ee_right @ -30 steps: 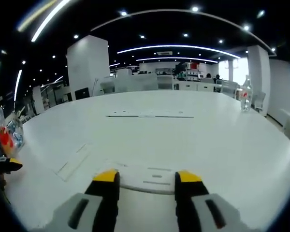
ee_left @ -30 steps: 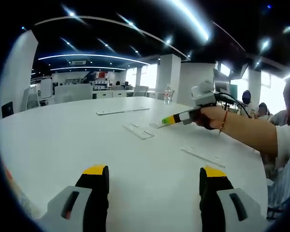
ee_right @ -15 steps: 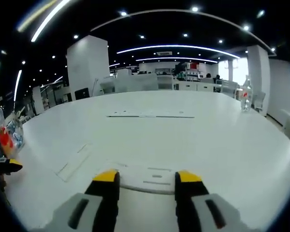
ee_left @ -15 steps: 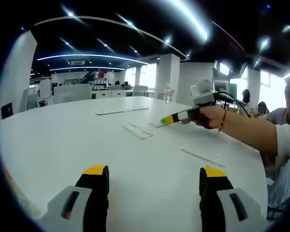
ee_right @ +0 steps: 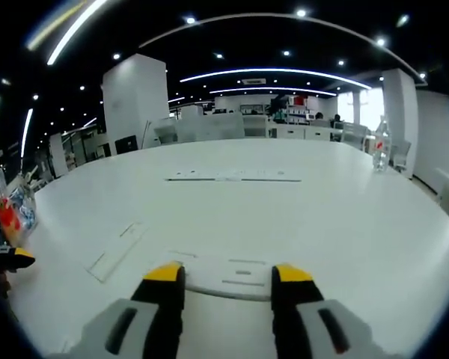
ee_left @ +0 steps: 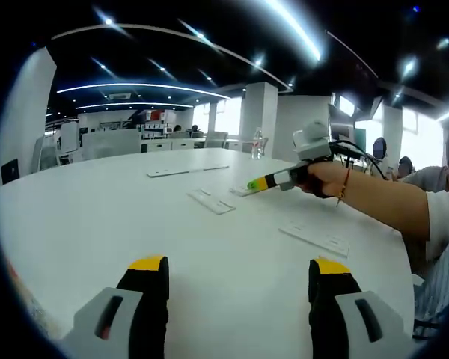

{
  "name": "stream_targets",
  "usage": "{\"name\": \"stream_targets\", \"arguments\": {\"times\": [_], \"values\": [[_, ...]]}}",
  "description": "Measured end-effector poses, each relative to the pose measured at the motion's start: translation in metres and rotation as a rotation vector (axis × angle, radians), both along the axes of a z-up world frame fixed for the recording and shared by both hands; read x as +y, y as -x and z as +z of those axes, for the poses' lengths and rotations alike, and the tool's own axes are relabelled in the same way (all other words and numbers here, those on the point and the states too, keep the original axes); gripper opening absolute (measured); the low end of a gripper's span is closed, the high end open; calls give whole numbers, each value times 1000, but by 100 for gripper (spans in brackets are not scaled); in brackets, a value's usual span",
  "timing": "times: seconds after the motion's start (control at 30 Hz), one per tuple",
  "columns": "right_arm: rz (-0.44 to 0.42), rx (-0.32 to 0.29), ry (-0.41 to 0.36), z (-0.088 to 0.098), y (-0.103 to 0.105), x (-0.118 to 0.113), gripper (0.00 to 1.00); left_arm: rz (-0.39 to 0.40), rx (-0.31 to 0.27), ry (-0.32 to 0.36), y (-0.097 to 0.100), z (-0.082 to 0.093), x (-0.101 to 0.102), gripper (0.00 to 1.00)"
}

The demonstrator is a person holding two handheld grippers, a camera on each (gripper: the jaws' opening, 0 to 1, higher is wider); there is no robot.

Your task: Locate the socket holder cover, grip the socket holder cover, clip it into the socket holder slot.

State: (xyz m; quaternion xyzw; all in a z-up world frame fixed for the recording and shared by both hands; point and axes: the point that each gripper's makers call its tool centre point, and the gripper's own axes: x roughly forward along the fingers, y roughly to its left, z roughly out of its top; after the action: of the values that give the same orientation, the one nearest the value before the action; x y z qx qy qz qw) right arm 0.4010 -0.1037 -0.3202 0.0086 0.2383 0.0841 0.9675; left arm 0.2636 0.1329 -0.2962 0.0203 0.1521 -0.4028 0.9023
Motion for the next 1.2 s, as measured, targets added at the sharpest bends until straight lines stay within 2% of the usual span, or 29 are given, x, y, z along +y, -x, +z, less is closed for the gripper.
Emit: {"name": "stream_targets", "arguments": {"times": [0.47,0.9,1.1,1.2], "values": [[-18,-5,3,0,0,4,52,3,3,-2,-1,-1,1,76],[-24,-15,1,0,2,3,51,2,2,-3,3,-2,1,76],[-45,-15,-23,1,2,-5,53,7,3,0,3,-2,3,76],[-47,-49,-47,14,1,-9,54,5,4,-3,4,-3,2,76]]}}
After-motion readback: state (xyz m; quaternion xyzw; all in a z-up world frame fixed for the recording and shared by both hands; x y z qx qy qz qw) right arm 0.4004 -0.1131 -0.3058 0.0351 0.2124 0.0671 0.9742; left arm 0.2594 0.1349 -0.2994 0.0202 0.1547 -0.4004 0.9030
